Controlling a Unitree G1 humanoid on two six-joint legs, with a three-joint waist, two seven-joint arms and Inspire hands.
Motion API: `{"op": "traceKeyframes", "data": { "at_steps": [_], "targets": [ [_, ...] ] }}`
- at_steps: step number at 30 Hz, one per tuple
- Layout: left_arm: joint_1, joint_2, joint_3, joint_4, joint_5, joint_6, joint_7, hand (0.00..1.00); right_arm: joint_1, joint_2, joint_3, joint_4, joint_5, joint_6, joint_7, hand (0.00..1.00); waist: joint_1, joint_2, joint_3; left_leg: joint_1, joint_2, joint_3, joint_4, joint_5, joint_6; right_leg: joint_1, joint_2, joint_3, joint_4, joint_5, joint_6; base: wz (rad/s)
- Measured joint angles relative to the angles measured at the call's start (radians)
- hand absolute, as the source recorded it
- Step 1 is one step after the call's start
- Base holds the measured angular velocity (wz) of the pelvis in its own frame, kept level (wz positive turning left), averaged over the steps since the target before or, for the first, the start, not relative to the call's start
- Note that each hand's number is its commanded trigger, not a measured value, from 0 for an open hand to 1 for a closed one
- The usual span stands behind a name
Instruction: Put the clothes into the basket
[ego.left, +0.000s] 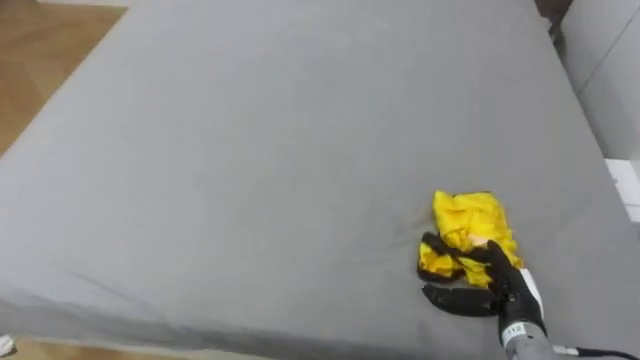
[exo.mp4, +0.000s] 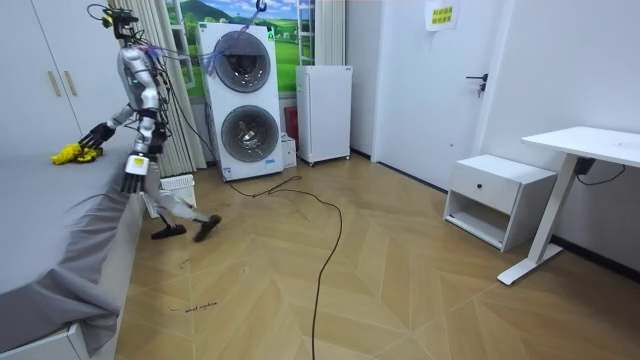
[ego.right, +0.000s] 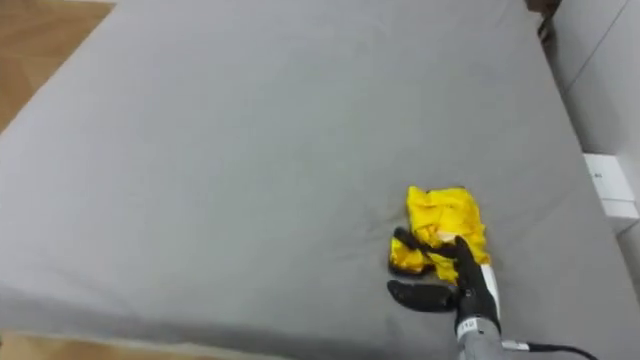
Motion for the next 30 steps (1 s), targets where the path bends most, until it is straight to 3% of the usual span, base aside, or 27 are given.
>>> {"op": "traceKeyframes", "data": {
  "at_steps": [1,3,4,6,7,8,9,11,17,23,30],
  "targets": [
    [-0.001,-0.002,0.001,-0.002,0.000,0.001,0.001,0.00,0.000,-0.002,-0.003,-0.001,-0.001,0.000,-0.004,0.00,0.001,-0.003,-0.0004,-0.025,-0.003,0.002,-0.027,-0.009,0.001,0.012,0.002,0.007,-0.012,-0.001,-0.001,-0.54],
    [-0.001,-0.007,0.012,-0.020,-0.017,-0.002,0.003,0.00,-0.001,-0.010,-0.005,-0.008,0.002,0.001,-0.025,0.00,0.014,-0.012,-0.0096,-0.089,-0.038,0.001,-0.229,-0.019,0.003,0.034,0.003,0.067,-0.037,-0.004,0.002,-0.71],
    [0.000,-0.010,0.016,-0.019,-0.018,-0.001,0.003,0.00,0.000,-0.013,-0.004,-0.017,0.002,0.004,-0.028,0.00,0.021,-0.012,-0.0098,-0.093,-0.047,0.001,-0.290,-0.013,0.001,0.042,0.004,0.082,-0.046,-0.004,0.003,-0.95],
    [0.026,-0.019,0.032,-0.016,-0.023,0.006,0.003,0.00,-0.001,-0.017,-0.004,-0.078,-0.005,0.019,-0.039,0.00,0.034,-0.011,-0.0164,-0.090,-0.069,-0.010,-0.446,0.082,0.017,0.066,0.000,0.105,-0.070,-0.008,0.012,-1.02],
    [0.039,-0.021,0.032,-0.012,-0.024,0.010,0.003,0.00,-0.002,-0.020,-0.004,-0.092,-0.006,0.019,-0.044,0.00,0.034,-0.003,-0.0216,-0.086,-0.071,-0.011,-0.455,0.110,0.020,0.079,0.001,0.100,-0.083,-0.009,0.015,-0.74],
    [0.063,-0.022,0.032,-0.010,-0.024,0.017,0.002,0.00,-0.003,-0.024,-0.005,-0.114,-0.013,0.020,-0.058,0.00,0.026,0.001,-0.0244,-0.067,-0.083,-0.019,-0.473,0.139,0.042,0.097,-0.003,0.095,-0.100,-0.008,0.025,-0.19],
    [0.071,-0.023,0.032,-0.011,-0.024,0.017,0.002,0.00,-0.004,-0.034,-0.012,-0.123,-0.018,0.019,-0.078,0.00,0.006,-0.010,-0.0167,-0.044,-0.098,-0.031,-0.511,0.147,0.046,0.109,-0.011,0.085,-0.112,-0.008,0.031,0.06],
    [0.068,-0.021,0.032,-0.011,-0.025,0.017,0.007,0.00,-0.006,-0.035,-0.039,-0.126,-0.027,0.020,-0.111,0.00,0.006,-0.018,-0.0114,-0.022,-0.112,-0.038,-0.561,0.164,0.048,0.111,-0.021,0.082,-0.120,-0.011,0.037,0.17],
    [0.058,-0.022,0.031,0.002,-0.035,0.017,0.010,0.00,-0.068,-0.036,-0.063,-0.126,-0.078,0.019,-0.172,0.00,0.007,-0.031,-0.0027,-0.020,-0.119,-0.045,-0.587,0.172,0.048,0.113,-0.025,0.073,-0.156,-0.015,0.042,0.07],
    [0.025,-0.023,0.028,0.013,-0.036,0.035,0.008,0.00,-0.088,-0.039,-0.063,-0.125,-0.078,0.023,-0.210,0.00,0.009,-0.018,-0.0115,-0.059,-0.120,-0.053,-0.584,0.176,0.048,0.087,-0.026,0.056,-0.164,-0.014,0.042,0.09],
    [-0.015,-0.024,0.026,0.020,-0.036,0.073,0.009,0.00,-0.176,-0.046,-0.056,0.008,-0.064,0.068,-0.224,0.00,0.012,-0.017,-0.0110,-0.090,-0.123,-0.069,-0.584,0.180,0.044,0.073,-0.027,0.019,-0.159,-0.014,0.041,0.13]
  ]
}}
